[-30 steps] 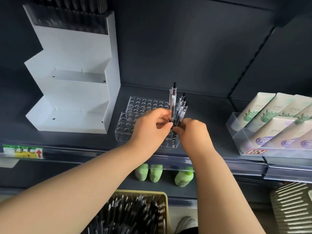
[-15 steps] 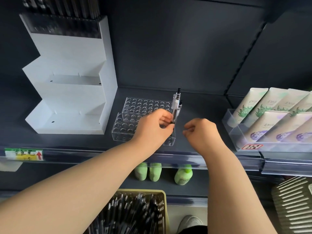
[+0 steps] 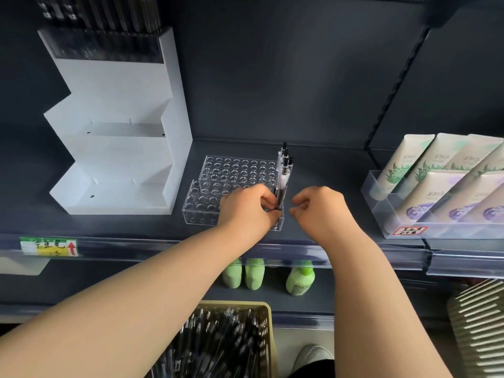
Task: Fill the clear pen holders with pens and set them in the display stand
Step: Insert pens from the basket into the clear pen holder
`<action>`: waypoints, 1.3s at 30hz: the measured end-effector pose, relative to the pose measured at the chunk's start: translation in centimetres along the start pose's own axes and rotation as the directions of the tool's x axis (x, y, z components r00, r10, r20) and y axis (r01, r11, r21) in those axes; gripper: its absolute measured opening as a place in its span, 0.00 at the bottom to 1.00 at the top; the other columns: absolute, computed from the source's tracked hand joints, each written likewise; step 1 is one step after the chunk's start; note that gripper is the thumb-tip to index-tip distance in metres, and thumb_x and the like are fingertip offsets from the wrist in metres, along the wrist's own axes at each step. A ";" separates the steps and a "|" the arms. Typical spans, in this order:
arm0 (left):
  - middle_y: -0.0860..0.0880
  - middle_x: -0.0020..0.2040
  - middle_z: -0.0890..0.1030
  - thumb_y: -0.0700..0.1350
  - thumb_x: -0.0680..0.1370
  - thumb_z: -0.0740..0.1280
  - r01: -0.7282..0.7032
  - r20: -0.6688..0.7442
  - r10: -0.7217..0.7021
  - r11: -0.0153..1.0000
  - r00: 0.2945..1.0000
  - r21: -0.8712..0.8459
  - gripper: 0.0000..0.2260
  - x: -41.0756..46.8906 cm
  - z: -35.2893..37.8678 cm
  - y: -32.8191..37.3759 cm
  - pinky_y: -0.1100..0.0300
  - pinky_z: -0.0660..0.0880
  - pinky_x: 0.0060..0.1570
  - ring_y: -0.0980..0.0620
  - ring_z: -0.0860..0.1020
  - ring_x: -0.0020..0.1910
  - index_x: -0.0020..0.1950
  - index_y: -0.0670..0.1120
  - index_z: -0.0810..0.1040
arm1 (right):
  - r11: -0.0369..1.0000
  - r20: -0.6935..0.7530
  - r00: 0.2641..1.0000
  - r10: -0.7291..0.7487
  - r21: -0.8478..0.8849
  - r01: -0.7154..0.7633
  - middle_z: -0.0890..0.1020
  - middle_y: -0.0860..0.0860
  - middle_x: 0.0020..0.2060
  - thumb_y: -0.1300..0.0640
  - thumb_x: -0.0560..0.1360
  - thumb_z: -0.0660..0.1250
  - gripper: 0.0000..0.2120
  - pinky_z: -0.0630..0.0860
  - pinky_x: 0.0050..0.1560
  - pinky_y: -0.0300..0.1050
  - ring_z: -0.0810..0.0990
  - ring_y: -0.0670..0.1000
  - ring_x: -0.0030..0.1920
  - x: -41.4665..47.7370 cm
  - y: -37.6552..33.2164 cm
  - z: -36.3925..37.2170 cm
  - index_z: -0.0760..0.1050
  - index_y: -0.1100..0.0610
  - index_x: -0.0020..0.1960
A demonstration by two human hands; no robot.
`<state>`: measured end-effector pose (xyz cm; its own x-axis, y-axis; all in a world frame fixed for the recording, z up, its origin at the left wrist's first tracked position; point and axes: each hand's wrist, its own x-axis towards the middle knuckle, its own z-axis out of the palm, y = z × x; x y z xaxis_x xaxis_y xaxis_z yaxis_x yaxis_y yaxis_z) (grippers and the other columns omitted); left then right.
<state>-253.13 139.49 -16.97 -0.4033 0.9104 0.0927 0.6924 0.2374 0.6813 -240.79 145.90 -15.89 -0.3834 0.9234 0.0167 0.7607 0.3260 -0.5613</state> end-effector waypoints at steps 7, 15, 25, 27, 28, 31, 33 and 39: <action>0.59 0.38 0.79 0.54 0.69 0.74 0.053 0.106 -0.052 0.999 0.993 -0.011 0.09 0.6 -0.3 0.1 0.57 0.74 0.51 0.56 0.78 0.43 0.43 0.54 0.77 | 1.000 -0.003 1.000 -0.003 0.008 0.003 0.80 0.50 0.41 0.59 0.71 0.69 0.09 0.71 0.41 0.37 0.77 0.50 0.41 -0.1 -0.2 -0.2 0.80 0.56 0.51; 0.59 0.34 0.78 0.55 0.68 0.74 0.025 0.103 -0.024 1.000 0.994 -0.004 0.09 1.0 -0.3 0.3 0.58 0.75 0.46 0.57 0.78 0.39 0.37 0.56 0.75 | 0.998 -0.056 0.997 -0.059 0.010 0.059 0.79 0.51 0.37 0.60 0.72 0.67 0.03 0.67 0.34 0.38 0.74 0.49 0.36 -0.2 -0.4 -0.3 0.79 0.55 0.42; 0.54 0.37 0.79 0.53 0.69 0.74 0.033 0.091 -0.036 0.999 0.995 0.030 0.06 1.6 -0.4 0.3 0.56 0.77 0.46 0.52 0.79 0.41 0.39 0.54 0.78 | 0.992 -0.068 0.992 -0.110 0.061 0.114 0.80 0.50 0.37 0.60 0.73 0.68 0.03 0.73 0.41 0.41 0.77 0.49 0.40 -0.4 -0.8 -0.1 0.80 0.55 0.42; 0.54 0.36 0.79 0.54 0.69 0.74 0.033 0.095 -0.038 0.998 0.995 0.054 0.07 1.7 -0.3 0.4 0.56 0.77 0.45 0.52 0.79 0.41 0.38 0.54 0.78 | 0.992 -0.070 0.992 -0.107 0.055 0.111 0.80 0.50 0.37 0.59 0.73 0.68 0.03 0.73 0.41 0.41 0.77 0.49 0.40 -0.3 -0.6 -0.1 0.80 0.55 0.41; 0.55 0.36 0.79 0.54 0.69 0.74 0.034 0.097 -0.040 0.997 0.995 0.066 0.08 1.8 -0.3 0.4 0.56 0.77 0.45 0.52 0.79 0.41 0.37 0.54 0.77 | 0.993 -0.068 0.992 -0.107 0.048 0.110 0.80 0.49 0.37 0.59 0.73 0.69 0.03 0.72 0.40 0.40 0.77 0.49 0.39 -0.2 -0.5 -0.1 0.80 0.54 0.41; 0.57 0.37 0.78 0.56 0.67 0.75 0.042 0.108 -0.048 0.998 0.993 0.055 0.11 1.6 -0.5 0.1 0.58 0.76 0.45 0.55 0.78 0.40 0.40 0.54 0.77 | 0.995 -0.050 0.995 -0.091 0.024 0.092 0.79 0.49 0.36 0.58 0.72 0.69 0.02 0.73 0.41 0.41 0.78 0.49 0.39 -0.3 -0.4 -0.1 0.80 0.53 0.41; 0.59 0.39 0.77 0.57 0.67 0.75 0.031 0.106 -0.036 0.998 0.994 0.051 0.12 1.0 -1.1 -0.4 0.61 0.73 0.44 0.57 0.76 0.40 0.46 0.56 0.77 | 0.997 -0.026 0.997 -0.071 -0.008 0.071 0.80 0.49 0.38 0.57 0.72 0.69 0.01 0.76 0.44 0.43 0.79 0.51 0.41 -0.7 -0.2 -0.1 0.79 0.53 0.42; 0.62 0.45 0.74 0.47 0.73 0.69 -0.151 0.022 0.149 0.973 0.989 0.177 0.10 -4.4 -4.9 -4.6 0.62 0.72 0.43 0.59 0.73 0.43 0.53 0.58 0.77 | 0.996 0.116 0.992 -0.041 -0.072 0.050 0.82 0.51 0.41 0.56 0.73 0.68 0.02 0.77 0.48 0.46 0.79 0.52 0.44 -3.9 -0.3 0.5 0.78 0.52 0.42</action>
<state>-257.44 132.76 -16.96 -0.2824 0.9427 0.1778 0.8402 0.1536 0.5201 -239.79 142.04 -16.17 -0.4725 0.8795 -0.0562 0.7765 0.3853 -0.4987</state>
